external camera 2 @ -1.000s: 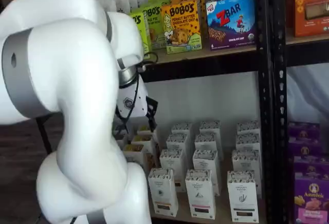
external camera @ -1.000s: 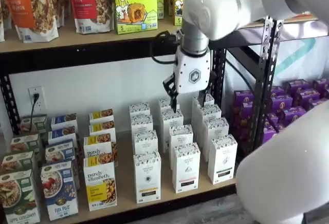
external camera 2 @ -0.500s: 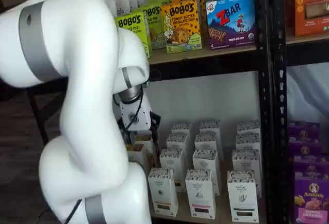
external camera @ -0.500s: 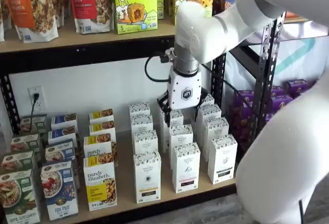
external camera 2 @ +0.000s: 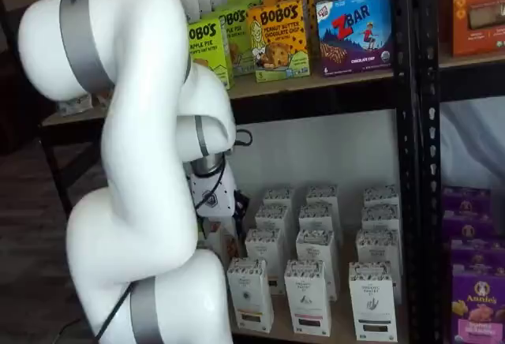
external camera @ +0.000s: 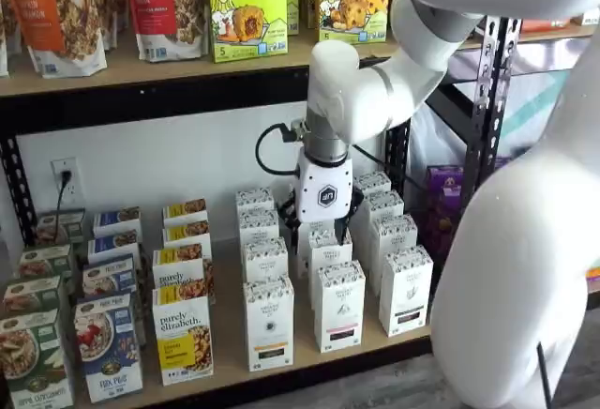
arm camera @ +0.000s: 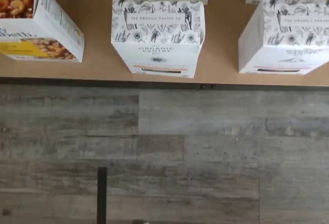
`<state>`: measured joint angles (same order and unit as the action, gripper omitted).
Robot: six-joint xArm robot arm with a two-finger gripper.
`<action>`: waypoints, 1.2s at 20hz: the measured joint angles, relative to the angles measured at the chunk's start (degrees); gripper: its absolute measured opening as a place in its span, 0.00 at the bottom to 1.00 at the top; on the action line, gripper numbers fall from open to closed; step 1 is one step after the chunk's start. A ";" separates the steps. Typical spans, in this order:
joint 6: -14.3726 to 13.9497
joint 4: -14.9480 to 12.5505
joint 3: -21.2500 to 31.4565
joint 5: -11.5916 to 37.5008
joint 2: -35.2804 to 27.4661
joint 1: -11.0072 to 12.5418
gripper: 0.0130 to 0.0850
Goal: Pick up the white box with a yellow strip in the middle, on the bottom shelf, the fourth box from the left
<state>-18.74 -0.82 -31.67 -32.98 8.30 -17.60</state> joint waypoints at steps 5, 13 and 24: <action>1.05 1.34 -2.45 4.00 -6.39 -0.17 1.00; 0.55 1.54 -5.34 11.45 -15.66 -1.08 1.00; -3.56 -2.09 -11.44 17.44 -28.16 -1.77 1.00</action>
<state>-22.30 -2.91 -43.11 -15.54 -19.86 -19.38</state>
